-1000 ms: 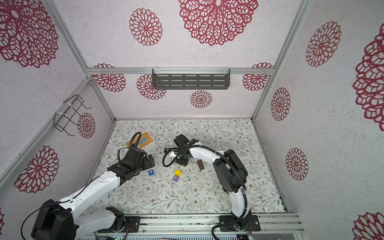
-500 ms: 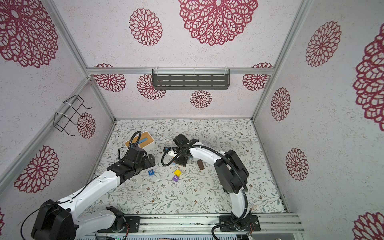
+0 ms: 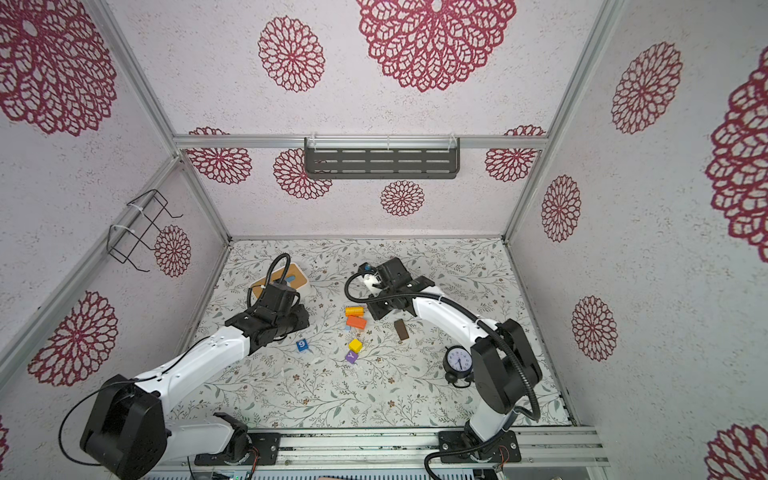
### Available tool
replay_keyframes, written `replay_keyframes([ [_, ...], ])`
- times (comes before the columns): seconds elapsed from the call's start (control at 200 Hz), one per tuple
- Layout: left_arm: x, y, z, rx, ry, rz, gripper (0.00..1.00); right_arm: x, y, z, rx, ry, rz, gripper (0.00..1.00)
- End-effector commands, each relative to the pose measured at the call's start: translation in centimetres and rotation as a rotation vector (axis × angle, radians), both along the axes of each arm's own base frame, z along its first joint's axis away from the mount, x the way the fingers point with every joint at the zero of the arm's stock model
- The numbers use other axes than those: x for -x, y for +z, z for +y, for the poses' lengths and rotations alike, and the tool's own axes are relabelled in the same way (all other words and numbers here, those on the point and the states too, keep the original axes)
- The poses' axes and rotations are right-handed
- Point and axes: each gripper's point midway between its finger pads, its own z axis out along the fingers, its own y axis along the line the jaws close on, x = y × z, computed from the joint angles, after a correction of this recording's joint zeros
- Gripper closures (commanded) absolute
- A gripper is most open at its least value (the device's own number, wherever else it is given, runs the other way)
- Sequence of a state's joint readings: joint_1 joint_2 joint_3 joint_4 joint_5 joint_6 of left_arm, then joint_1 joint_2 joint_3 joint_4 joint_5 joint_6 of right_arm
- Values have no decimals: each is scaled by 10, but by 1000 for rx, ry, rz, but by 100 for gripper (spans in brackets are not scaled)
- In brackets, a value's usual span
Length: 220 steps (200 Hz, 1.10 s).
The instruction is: Build the wood block tower
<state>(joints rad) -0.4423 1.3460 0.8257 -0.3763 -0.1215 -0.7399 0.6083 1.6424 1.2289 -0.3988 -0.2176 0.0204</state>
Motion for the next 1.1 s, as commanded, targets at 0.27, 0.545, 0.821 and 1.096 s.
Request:
replay_keyframes([
  [0.27,-22,-23,-41,27,-58,42,97,6,-25,-9,-183,-313,140,100],
  [0.545,-26,-38,-60,31,-76,57,100,4,-39,-1,-186,-317,173,100],
  [0.821,-31,-46,-70,50,-85,69,100,2,-52,10,-179,-298,208,100],
  [1.096,-34,-49,-73,52,-91,72,100,3,-61,29,-182,-255,239,100],
])
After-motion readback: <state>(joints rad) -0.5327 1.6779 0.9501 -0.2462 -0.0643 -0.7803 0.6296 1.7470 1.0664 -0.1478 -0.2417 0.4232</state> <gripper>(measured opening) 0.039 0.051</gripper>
